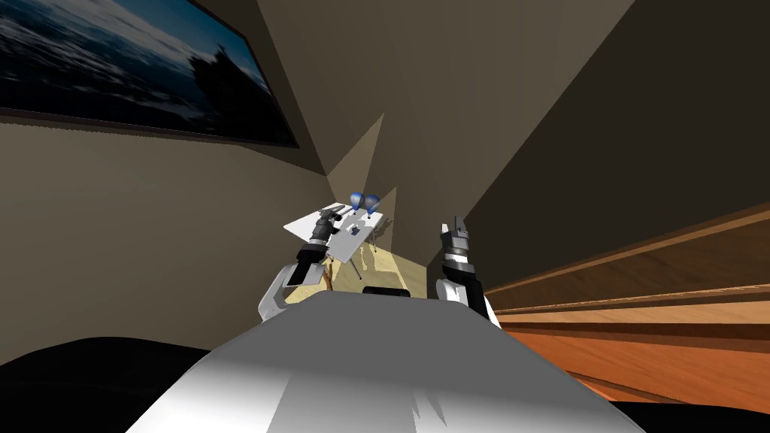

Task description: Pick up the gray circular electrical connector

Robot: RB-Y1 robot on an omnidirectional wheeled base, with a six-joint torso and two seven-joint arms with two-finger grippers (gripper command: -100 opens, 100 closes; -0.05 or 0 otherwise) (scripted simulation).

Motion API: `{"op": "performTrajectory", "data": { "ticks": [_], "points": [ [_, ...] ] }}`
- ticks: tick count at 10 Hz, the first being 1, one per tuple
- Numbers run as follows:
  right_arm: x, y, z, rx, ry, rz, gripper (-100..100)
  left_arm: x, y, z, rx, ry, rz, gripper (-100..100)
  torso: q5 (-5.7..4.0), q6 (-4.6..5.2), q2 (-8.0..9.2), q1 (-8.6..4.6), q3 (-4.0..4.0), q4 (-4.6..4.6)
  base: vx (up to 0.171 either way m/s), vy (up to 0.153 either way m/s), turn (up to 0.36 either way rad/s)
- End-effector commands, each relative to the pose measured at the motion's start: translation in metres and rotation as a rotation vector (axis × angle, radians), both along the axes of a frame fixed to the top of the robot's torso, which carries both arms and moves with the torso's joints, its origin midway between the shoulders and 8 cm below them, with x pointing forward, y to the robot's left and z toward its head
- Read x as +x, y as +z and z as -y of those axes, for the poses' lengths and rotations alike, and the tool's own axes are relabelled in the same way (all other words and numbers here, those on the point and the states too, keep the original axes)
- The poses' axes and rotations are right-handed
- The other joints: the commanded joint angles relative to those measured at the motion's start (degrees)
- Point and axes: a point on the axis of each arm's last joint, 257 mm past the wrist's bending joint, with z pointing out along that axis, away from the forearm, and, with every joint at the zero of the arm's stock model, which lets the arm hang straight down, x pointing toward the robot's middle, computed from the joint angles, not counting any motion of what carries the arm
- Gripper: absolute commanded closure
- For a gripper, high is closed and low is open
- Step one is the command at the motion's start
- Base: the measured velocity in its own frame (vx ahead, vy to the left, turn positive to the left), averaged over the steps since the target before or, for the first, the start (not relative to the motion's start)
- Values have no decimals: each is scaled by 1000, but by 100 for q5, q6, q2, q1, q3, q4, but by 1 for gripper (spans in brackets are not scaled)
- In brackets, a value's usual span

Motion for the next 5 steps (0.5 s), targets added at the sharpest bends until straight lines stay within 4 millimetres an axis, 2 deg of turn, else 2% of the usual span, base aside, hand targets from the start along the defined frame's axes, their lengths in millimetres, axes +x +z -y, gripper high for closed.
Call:
{"op": "performTrajectory", "data": {
  "ticks": [1,5],
  "points": [
    [0,0,0,0,0,0,0,1,-5,-8,-16,21,-29,-100,0,0,0,0,0,0,36,-53,-23],
    [0,0,0,0,0,0,0,8,-19,-28,-78,69,-93,-100,3,-1,-2,14,-1,0,46,-42,-28]
  ]
}}
